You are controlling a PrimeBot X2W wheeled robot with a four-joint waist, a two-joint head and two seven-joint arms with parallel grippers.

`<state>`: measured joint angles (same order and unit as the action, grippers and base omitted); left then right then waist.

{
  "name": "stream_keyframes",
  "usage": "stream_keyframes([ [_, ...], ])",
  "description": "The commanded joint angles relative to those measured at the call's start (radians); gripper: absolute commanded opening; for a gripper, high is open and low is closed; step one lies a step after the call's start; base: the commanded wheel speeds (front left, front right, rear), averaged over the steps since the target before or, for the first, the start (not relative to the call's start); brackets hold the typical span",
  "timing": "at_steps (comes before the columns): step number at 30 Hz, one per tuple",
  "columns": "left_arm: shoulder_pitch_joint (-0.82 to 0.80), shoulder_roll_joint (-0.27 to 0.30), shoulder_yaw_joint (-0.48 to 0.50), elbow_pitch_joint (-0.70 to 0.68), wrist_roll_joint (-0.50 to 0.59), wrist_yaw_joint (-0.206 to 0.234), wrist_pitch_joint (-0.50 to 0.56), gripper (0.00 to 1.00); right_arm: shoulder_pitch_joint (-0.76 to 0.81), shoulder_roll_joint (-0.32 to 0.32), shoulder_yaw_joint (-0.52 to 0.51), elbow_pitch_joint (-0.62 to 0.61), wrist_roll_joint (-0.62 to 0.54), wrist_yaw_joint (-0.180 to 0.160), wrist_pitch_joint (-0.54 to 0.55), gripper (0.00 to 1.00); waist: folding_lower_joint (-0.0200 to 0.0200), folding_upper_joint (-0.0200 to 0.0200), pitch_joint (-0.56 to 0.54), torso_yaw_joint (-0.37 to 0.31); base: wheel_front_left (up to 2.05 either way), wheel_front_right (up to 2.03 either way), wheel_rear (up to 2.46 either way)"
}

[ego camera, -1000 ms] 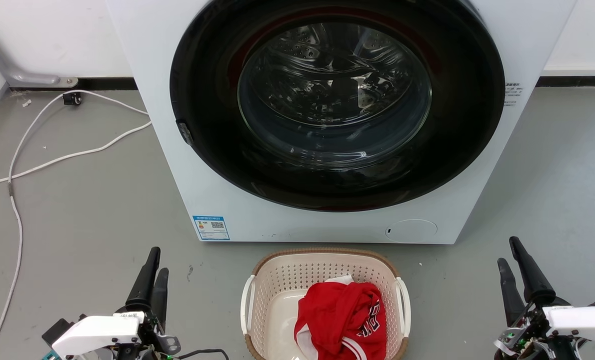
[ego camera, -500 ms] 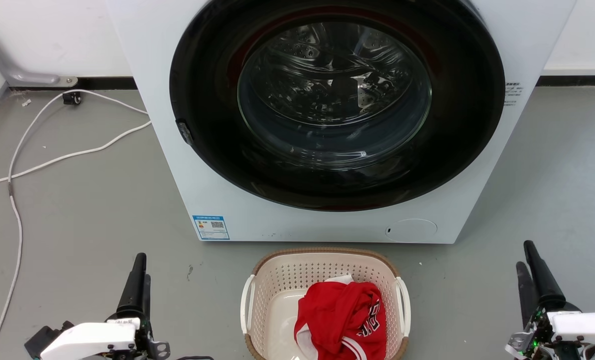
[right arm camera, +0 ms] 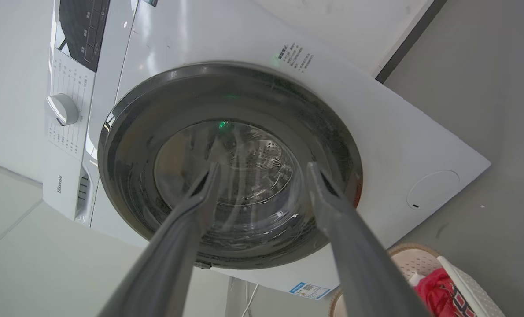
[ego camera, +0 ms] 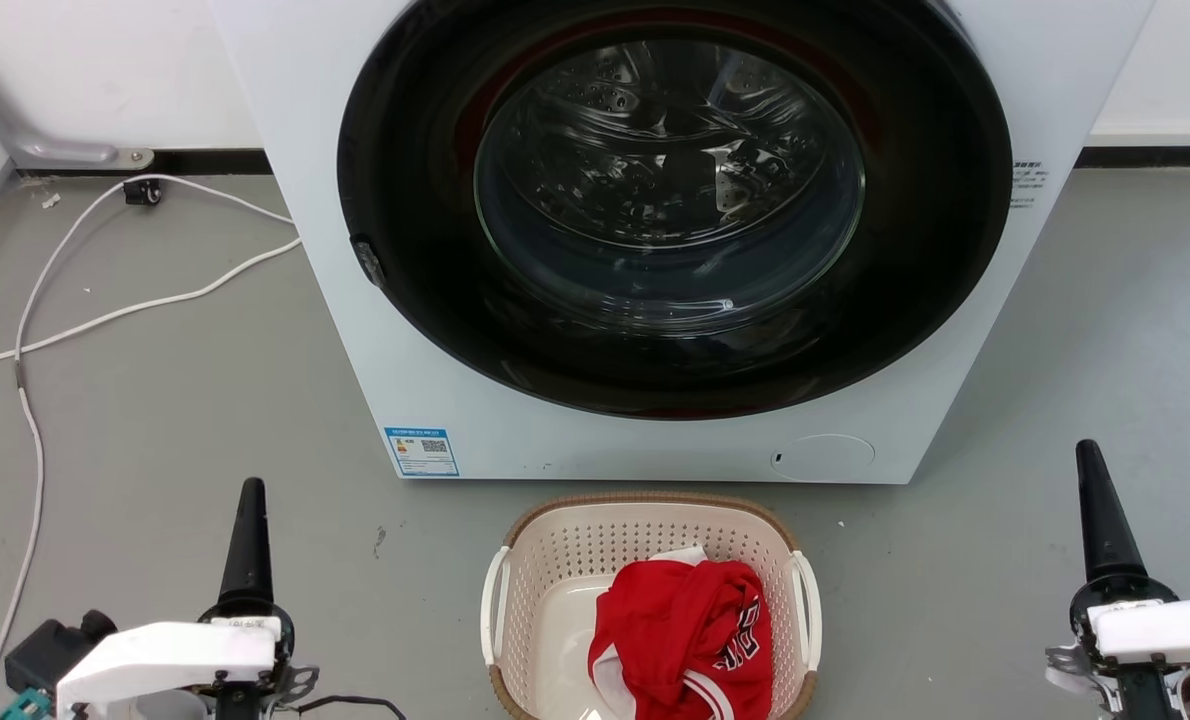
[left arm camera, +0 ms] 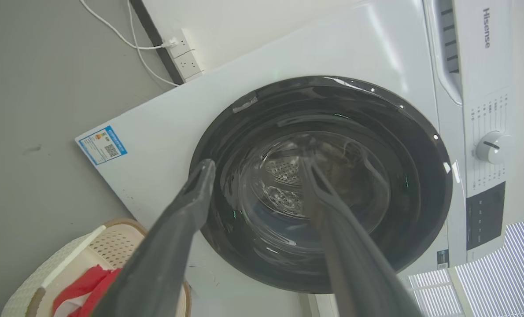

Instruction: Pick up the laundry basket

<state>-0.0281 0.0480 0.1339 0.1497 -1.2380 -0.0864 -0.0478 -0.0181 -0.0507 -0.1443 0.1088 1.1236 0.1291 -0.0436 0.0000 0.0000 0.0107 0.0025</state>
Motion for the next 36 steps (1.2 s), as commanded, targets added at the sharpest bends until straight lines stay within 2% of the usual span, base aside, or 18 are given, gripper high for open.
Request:
stream_keyframes([
  [1,-0.002,0.004,-0.009,-0.042,0.055,0.007,-0.010,1.00,-0.003,-0.003,0.001,-0.035,-0.054,0.002,-0.010,1.00,0.0000,0.0000,0.000,0.000,0.00,0.00,0.00],
  [7,0.008,0.004,-0.067,-0.131,0.255,0.056,-0.030,1.00,0.003,-0.002,0.015,-0.086,-0.215,0.002,-0.031,1.00,0.0000,0.0000,0.003,0.000,0.00,0.00,0.00],
  [12,0.018,0.004,-0.118,-0.173,0.360,0.080,-0.047,1.00,0.011,-0.002,0.033,-0.112,-0.324,0.002,-0.047,1.00,0.0000,0.0000,0.004,-0.001,0.00,0.00,0.00],
  [19,0.039,0.004,-0.152,-0.197,0.453,0.016,-0.067,1.00,0.031,-0.002,0.067,-0.123,-0.472,0.002,-0.068,1.00,0.0000,0.0000,0.003,-0.001,0.00,0.00,0.00],
  [25,0.055,0.004,-0.174,-0.215,0.596,0.013,-0.084,1.00,0.048,-0.002,0.097,-0.122,-0.590,0.002,-0.085,1.00,0.0000,0.0000,0.003,0.000,0.00,0.00,0.00],
  [28,0.063,0.004,-0.193,-0.219,0.695,0.047,-0.095,1.00,0.054,-0.001,0.106,-0.123,-0.646,0.002,-0.097,1.00,0.0000,0.0000,0.005,0.002,0.00,0.00,0.00],
  [36,0.072,0.022,-0.253,-0.215,0.819,0.105,-0.116,1.00,0.069,-0.001,0.116,-0.112,-0.750,0.002,-0.118,1.00,0.0000,0.0000,0.006,0.007,0.00,0.00,0.00],
])
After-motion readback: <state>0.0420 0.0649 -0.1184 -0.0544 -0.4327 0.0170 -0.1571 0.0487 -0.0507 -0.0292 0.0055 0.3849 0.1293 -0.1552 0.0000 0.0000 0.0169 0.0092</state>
